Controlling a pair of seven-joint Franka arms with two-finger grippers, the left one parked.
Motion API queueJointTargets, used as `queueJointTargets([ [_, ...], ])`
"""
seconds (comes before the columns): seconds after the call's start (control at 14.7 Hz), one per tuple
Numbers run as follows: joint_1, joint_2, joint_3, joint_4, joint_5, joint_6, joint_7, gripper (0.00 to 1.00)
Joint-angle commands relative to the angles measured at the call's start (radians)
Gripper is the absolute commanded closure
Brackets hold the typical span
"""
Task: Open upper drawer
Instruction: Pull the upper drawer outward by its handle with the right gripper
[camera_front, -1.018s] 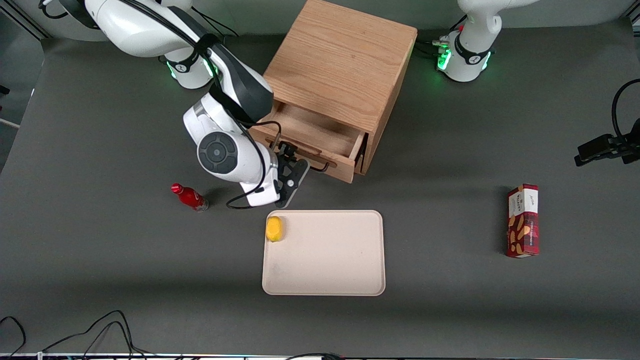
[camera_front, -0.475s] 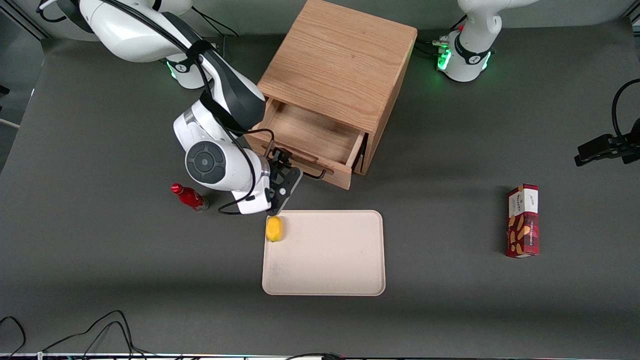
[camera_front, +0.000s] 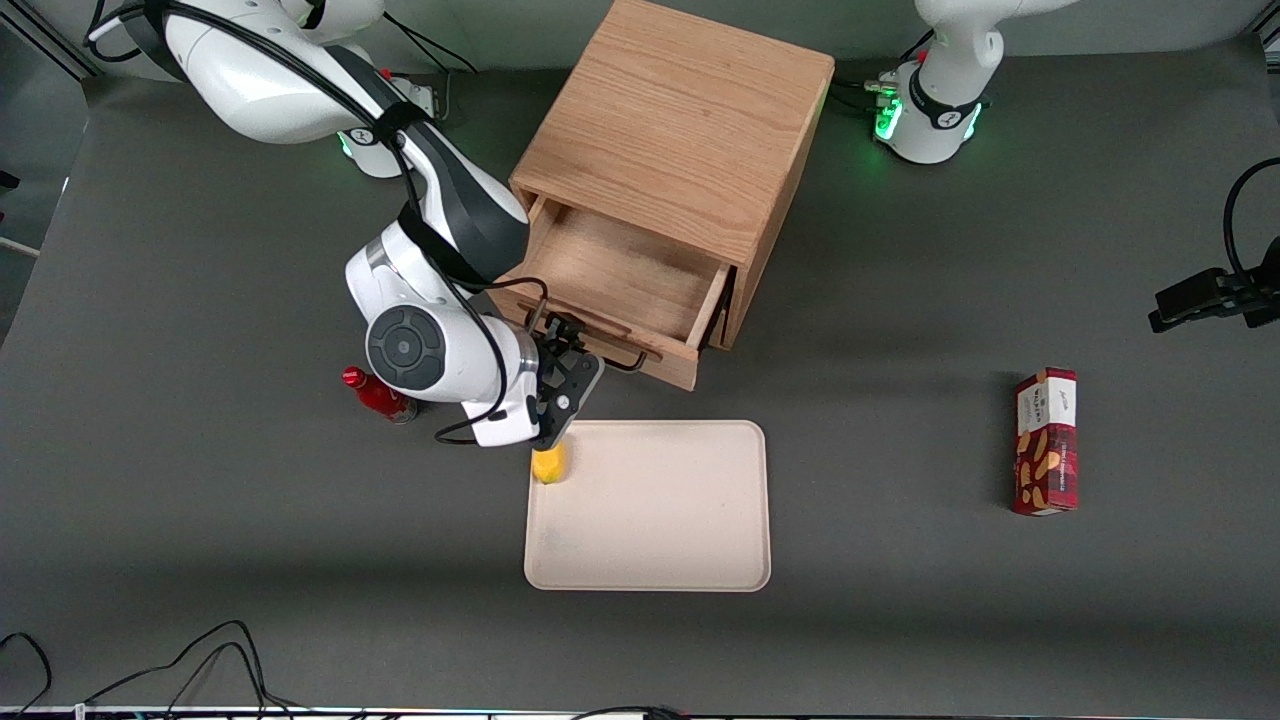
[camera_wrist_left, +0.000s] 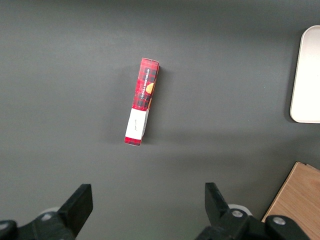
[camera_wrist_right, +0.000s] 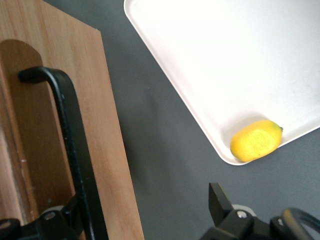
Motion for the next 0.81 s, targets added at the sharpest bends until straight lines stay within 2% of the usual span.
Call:
queueJointTargets([
  [0.0, 0.018, 0.040, -0.024, 0.074, -0.017, -0.020, -0.013, 0.00],
  [0.27, 0.018, 0.043, -0.049, 0.091, -0.034, -0.018, -0.016, 0.00],
  [0.41, 0.016, 0.046, -0.051, 0.100, -0.073, -0.018, -0.018, 0.00],
  [0.75, 0.007, 0.078, -0.051, 0.151, -0.077, -0.017, -0.018, 0.00],
])
